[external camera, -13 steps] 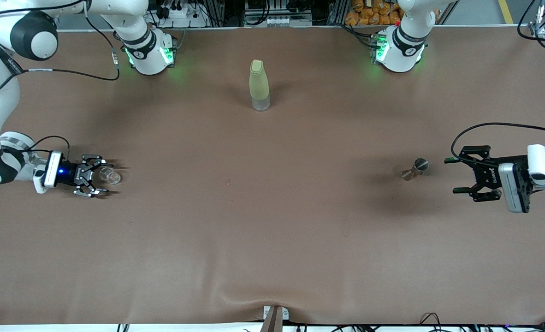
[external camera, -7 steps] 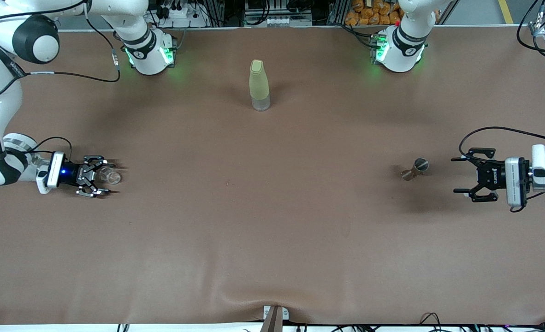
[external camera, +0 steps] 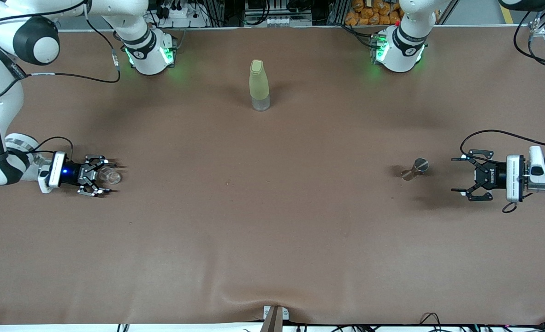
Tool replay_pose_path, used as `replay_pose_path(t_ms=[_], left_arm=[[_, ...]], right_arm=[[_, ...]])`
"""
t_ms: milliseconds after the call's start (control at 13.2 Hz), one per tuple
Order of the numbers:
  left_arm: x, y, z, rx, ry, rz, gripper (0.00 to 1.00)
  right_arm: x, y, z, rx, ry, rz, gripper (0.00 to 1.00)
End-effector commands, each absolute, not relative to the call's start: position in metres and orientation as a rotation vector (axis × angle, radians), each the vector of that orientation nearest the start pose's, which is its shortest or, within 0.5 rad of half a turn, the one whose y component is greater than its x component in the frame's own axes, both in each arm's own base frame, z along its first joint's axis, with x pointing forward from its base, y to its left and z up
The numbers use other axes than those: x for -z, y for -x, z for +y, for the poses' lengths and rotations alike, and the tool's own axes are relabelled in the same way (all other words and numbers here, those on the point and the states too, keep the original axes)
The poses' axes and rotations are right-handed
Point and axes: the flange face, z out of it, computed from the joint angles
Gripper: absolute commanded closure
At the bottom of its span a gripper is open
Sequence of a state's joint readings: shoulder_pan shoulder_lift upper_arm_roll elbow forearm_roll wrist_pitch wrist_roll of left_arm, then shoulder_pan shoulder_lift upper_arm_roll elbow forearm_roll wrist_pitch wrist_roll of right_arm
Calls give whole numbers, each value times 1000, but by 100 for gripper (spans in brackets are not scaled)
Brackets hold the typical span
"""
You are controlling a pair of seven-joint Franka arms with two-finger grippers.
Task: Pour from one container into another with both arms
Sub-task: 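Close the right gripper on the beaker while the left gripper reaches the jigger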
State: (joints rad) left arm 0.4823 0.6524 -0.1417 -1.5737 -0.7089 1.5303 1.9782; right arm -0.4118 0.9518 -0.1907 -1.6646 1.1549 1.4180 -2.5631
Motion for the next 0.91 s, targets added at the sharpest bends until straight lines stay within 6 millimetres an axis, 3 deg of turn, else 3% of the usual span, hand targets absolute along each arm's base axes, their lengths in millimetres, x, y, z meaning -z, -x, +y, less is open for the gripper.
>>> replay_pose_path(t_ms=[0, 227, 379, 606, 833], left_arm=[[-234, -604, 173, -639, -1558, -1410, 0], [-205, -588, 175, -699, -1489, -1412, 0], [-187, -580, 172, -735, -1449, -1409, 0], [-157, -567, 173, -791, -1397, -1397, 0], [-147, -564, 173, -809, -1380, -1408, 0]], right_arm=[[-57, -522, -230, 1086, 1486, -1158, 3], [-58, -522, -229, 1109, 1466, -1177, 27], [-59, -524, -228, 1125, 1453, -1200, 51], [-59, -524, -229, 1127, 1456, -1198, 53], [-65, -526, -226, 1121, 1440, -1163, 62]])
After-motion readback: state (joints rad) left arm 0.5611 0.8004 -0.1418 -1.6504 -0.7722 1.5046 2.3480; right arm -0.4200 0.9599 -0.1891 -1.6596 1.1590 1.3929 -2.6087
